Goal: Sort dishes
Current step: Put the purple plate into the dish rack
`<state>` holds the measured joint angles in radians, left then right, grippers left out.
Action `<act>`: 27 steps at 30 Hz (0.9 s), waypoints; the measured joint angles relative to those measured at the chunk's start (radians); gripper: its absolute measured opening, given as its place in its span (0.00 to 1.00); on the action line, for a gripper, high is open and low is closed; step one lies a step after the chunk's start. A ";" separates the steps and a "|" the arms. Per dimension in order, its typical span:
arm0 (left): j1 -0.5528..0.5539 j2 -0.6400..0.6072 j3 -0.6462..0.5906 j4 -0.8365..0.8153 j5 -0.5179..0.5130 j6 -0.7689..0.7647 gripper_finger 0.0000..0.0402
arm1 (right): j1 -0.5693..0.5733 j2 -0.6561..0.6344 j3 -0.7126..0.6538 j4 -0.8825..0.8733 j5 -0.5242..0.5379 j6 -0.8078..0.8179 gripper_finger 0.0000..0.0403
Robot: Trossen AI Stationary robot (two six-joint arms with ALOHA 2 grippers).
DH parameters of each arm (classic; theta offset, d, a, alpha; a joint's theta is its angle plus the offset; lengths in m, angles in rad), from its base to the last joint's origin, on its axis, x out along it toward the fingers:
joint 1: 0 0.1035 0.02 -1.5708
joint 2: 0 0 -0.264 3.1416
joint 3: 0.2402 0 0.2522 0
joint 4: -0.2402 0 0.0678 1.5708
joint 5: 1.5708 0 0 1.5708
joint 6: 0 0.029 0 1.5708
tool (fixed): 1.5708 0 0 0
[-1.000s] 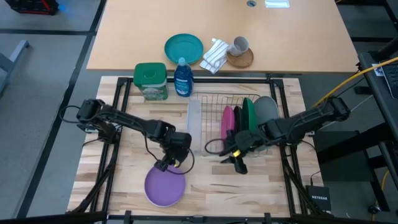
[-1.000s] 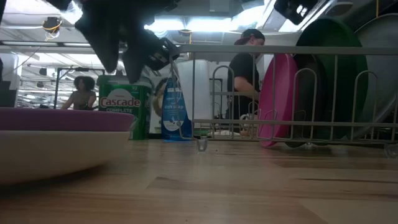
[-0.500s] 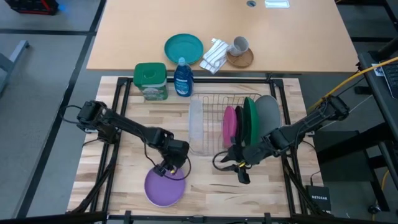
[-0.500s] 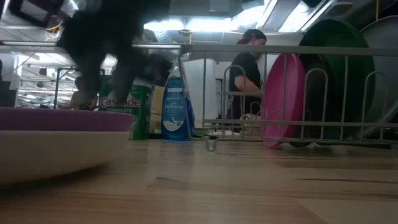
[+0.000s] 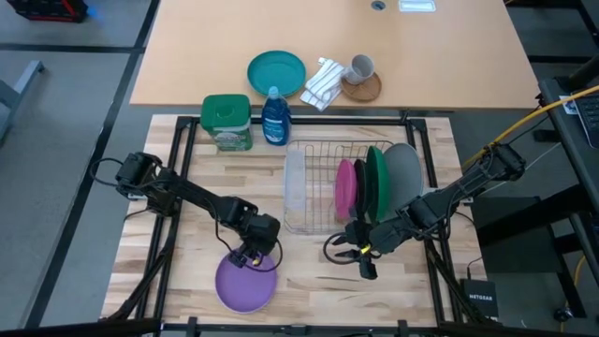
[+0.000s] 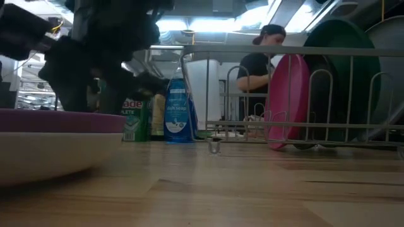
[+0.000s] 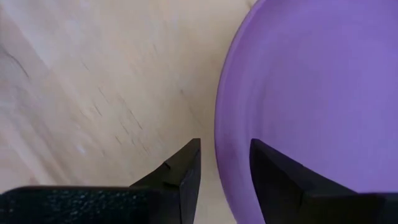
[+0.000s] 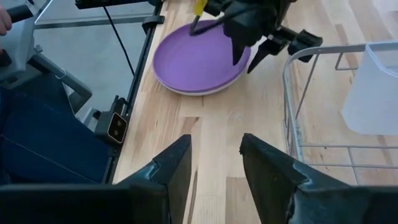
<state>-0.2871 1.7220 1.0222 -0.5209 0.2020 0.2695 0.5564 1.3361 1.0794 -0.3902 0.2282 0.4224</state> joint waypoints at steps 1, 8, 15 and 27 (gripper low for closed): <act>0.000 -0.002 0.000 0.005 0.000 0.000 0.31 | 0.000 0.000 0.000 0.000 0.000 0.000 0.37; 0.000 -0.003 0.002 0.011 -0.004 0.044 0.15 | 0.000 0.000 0.000 0.000 0.000 0.000 0.37; 0.000 -0.004 0.003 0.005 -0.024 0.040 0.02 | 0.000 0.000 0.000 0.000 0.000 0.000 0.37; 0.027 -0.064 0.003 0.061 -0.038 0.053 0.01 | 0.000 0.000 0.000 0.000 0.000 0.000 0.37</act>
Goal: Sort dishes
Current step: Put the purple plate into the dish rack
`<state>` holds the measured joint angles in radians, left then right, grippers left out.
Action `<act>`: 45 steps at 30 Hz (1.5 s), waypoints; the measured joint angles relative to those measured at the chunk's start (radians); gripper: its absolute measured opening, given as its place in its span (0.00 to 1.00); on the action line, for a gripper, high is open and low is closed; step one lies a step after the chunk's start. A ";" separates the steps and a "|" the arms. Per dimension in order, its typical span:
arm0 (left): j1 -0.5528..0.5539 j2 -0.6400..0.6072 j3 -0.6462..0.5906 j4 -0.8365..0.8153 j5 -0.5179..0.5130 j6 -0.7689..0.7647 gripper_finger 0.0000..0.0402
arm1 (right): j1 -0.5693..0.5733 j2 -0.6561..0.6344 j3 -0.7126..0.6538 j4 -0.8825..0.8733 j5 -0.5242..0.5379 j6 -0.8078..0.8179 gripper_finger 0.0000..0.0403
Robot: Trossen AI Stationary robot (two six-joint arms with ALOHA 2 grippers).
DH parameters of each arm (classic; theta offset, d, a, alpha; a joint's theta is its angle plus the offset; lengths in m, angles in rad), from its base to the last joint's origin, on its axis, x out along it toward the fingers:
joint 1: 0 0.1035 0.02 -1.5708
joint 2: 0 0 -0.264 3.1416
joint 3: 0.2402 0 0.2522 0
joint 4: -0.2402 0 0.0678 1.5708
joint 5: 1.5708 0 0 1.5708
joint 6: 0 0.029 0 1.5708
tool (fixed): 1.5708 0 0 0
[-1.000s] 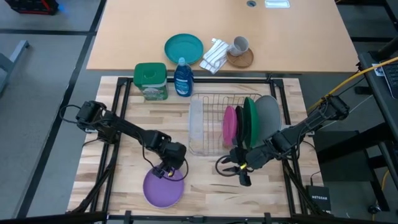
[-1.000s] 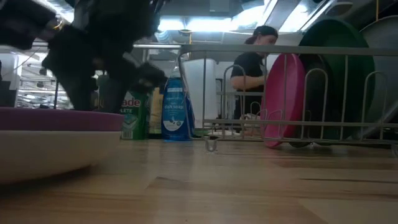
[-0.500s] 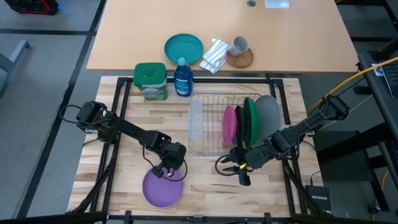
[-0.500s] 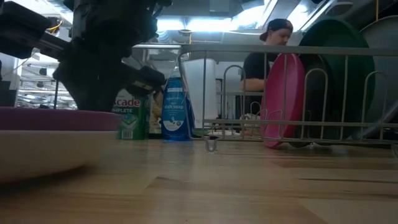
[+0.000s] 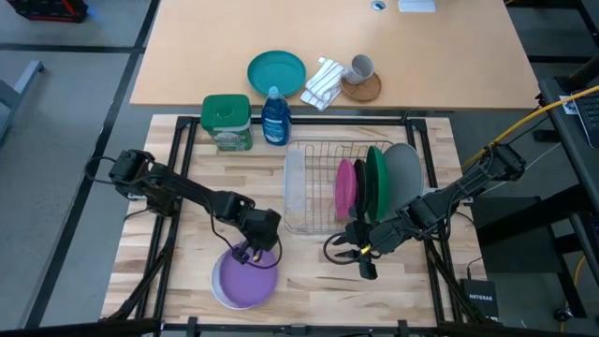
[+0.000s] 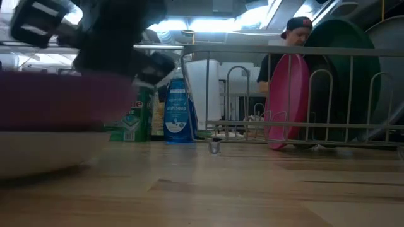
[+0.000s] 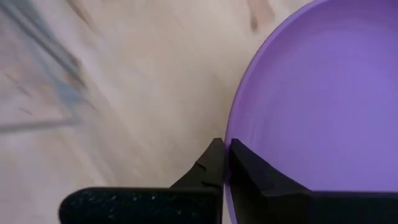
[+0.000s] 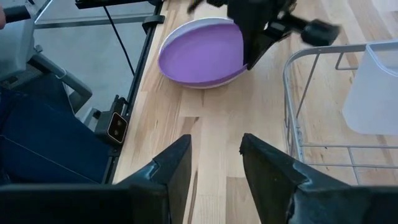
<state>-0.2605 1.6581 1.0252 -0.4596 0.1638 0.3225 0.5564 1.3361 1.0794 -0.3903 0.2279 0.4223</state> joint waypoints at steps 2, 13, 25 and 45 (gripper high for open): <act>0.010 -0.026 0.000 0.028 0.000 0.003 0.01 | 0.000 0.000 0.000 0.000 0.000 0.000 0.37; 0.054 -0.192 0.001 0.229 0.024 0.030 0.00 | 0.000 0.000 0.000 0.000 0.000 0.000 0.37; 0.144 -0.295 0.002 0.664 0.100 0.082 0.00 | 0.000 -0.044 0.000 -0.006 0.064 -0.012 0.37; 0.383 -0.038 0.007 1.349 0.076 0.104 0.00 | 0.000 -0.370 0.000 -0.219 0.233 -0.141 0.37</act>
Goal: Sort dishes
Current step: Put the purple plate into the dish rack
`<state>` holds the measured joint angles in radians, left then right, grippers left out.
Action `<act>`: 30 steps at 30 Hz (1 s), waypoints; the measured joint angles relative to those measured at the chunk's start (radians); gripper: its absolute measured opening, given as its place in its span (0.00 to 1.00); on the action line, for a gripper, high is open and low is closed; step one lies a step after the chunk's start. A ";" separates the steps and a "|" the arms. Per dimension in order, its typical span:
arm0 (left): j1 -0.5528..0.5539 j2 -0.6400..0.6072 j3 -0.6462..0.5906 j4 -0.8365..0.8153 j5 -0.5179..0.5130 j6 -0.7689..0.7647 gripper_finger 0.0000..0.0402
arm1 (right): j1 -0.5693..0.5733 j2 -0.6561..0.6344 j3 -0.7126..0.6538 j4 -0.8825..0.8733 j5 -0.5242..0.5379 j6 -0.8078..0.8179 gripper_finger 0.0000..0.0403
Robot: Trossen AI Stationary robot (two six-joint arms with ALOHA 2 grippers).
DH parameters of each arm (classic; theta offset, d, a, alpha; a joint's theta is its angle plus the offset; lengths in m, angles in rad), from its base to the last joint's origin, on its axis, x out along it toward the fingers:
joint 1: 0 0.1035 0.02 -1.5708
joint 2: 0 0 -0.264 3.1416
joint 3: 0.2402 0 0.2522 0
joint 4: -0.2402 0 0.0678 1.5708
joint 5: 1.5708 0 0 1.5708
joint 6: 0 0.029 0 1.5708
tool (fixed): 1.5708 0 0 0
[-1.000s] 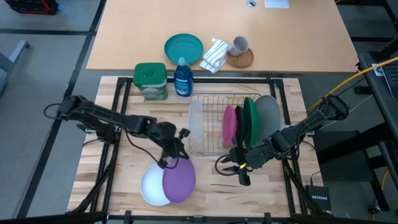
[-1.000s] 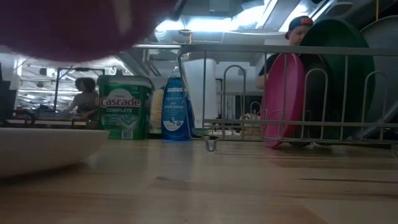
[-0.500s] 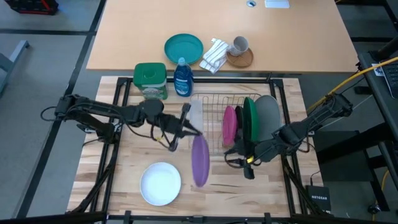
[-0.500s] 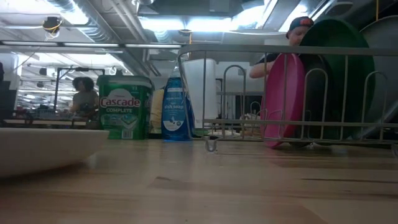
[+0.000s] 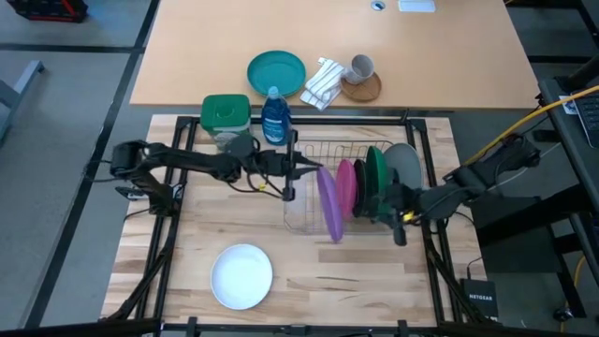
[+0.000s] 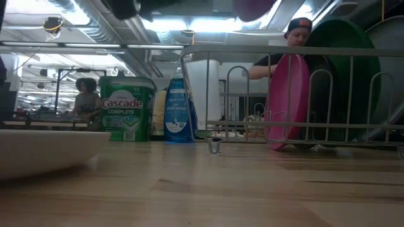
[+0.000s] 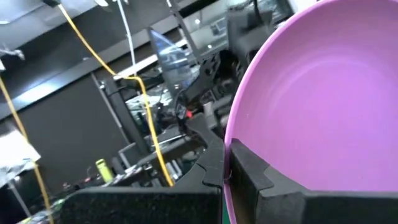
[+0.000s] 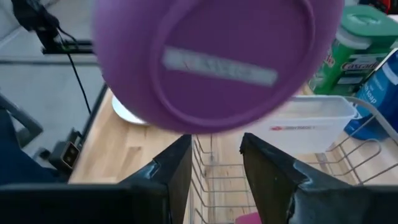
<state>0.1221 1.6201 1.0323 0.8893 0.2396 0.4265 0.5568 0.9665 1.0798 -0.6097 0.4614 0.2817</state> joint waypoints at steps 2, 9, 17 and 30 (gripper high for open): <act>0.018 0.043 0.017 0.024 0.000 -0.007 0.00 | 0.000 -0.022 0.000 -0.001 0.000 0.000 0.37; 0.072 0.169 0.113 0.026 0.001 0.002 0.00 | 0.000 -0.072 -0.042 0.010 -0.008 0.001 0.37; 0.161 0.211 0.131 -0.007 0.147 0.002 0.00 | 0.000 -0.074 -0.109 0.016 -0.008 0.033 0.37; 0.204 0.274 0.154 0.016 0.228 0.111 0.00 | 0.000 -0.070 -0.127 0.105 0.028 -0.028 0.37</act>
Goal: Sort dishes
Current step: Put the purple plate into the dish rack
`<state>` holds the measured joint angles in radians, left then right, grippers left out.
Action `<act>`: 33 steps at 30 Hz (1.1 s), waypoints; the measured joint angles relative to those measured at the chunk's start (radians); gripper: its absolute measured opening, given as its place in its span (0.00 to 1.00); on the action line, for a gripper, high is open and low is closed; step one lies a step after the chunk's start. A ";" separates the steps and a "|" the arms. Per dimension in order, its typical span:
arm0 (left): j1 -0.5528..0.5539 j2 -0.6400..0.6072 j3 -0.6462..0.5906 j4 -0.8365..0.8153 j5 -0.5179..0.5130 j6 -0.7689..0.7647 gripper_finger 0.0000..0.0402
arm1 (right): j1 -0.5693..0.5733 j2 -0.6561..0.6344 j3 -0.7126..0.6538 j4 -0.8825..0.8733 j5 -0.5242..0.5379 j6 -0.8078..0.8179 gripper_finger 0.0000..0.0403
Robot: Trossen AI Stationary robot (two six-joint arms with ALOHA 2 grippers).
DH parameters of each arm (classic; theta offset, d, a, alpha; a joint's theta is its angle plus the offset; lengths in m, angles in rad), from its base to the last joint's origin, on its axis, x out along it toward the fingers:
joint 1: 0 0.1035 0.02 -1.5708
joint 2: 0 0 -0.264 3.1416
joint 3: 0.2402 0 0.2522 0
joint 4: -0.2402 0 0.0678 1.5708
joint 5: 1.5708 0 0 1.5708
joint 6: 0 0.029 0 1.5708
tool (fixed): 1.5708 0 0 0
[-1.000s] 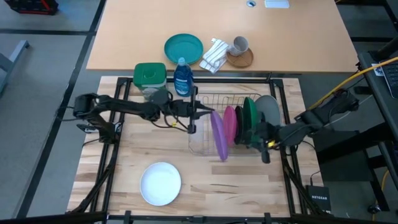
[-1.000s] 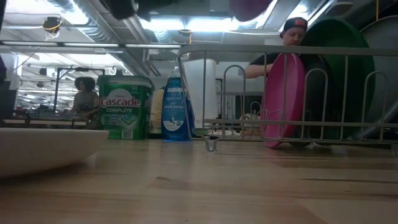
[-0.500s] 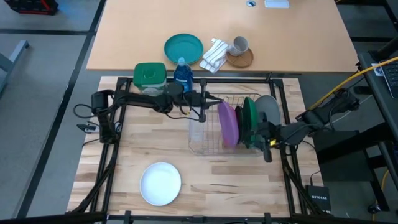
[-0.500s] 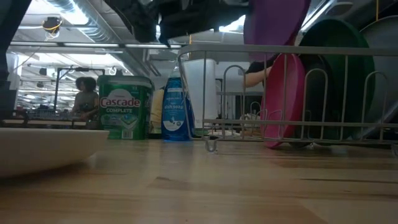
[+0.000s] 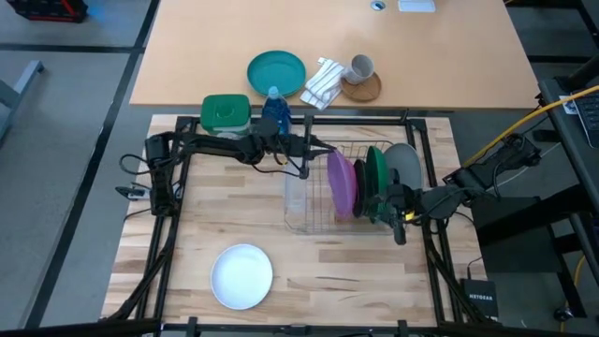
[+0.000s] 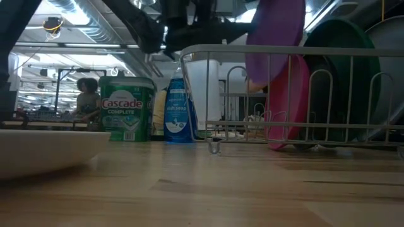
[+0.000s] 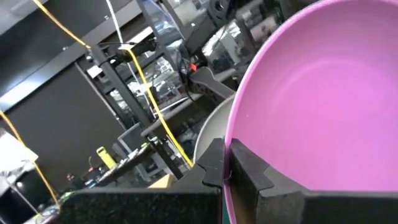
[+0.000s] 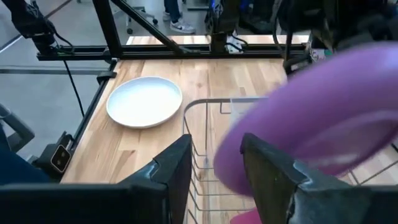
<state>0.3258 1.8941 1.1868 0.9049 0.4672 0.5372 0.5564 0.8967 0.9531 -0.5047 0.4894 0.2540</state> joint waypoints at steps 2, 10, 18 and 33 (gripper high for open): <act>-0.004 0.032 0.028 -0.008 0.001 0.045 0.00 | 0.000 0.000 0.000 0.005 0.000 0.000 0.37; 0.003 0.085 0.124 -0.175 0.050 0.224 0.00 | 0.000 0.000 0.000 0.008 -0.002 0.005 0.37; 0.003 0.086 0.135 -0.207 0.099 0.313 0.00 | 0.000 0.000 0.000 0.008 0.012 0.005 0.37; 0.004 0.086 0.135 -0.163 0.200 0.390 0.00 | 0.000 0.000 0.000 0.006 0.019 -0.001 0.37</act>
<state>0.3302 1.9804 1.3216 0.7418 0.6672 0.9272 0.5562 0.8970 0.9531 -0.4982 0.5087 0.2535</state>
